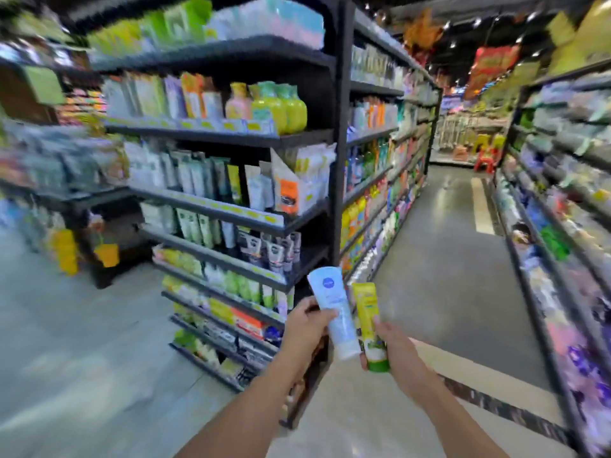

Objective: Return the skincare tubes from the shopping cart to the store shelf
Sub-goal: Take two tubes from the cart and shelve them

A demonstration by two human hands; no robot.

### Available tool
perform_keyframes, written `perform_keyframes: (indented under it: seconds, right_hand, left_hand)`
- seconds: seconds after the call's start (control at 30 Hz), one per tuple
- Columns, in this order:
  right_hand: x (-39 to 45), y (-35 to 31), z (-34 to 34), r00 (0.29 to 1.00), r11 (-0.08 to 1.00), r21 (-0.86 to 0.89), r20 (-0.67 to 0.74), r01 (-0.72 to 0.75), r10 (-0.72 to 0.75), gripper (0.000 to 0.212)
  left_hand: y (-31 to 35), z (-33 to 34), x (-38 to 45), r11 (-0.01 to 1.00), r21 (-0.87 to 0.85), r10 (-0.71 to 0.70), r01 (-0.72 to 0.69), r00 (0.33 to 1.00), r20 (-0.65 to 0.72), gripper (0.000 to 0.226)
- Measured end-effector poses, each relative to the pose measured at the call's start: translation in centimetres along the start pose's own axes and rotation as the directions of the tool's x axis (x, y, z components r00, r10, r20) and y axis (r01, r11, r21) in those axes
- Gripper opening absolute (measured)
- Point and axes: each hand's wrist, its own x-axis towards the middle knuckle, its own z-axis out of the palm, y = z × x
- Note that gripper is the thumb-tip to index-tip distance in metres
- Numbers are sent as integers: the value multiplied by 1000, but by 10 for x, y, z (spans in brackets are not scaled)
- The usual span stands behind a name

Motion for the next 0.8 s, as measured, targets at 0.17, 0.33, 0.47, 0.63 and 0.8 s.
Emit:
perform_keyframes:
  seconds: [0.17,0.33,0.47,0.63,0.8]
  right_hand:
    - [26,-8,135,996,995,-94,77,43,-35,22]
    - [39,-25,220,991,978,-169,83,121,-108,26]
    - [52,-43,267,985,961,-217,57,171,-162,24]
    - [84,-57,313,967,932,-272,155,240,-204,16]
    - [140,-50,357,956,922,-309,247,235,-160,17]
  left_hand:
    - [44,-149,18,997,68,48,-39,989,-141,17]
    - [77,-247,37,986,147,105,-79,978,-181,24]
    - [90,-298,49,983,137,147,-122,970,-191,22]
    - [89,-353,69,986,85,157,-141,959,-234,22]
    - [89,-408,104,986,80,161,-144,949,-271,27]
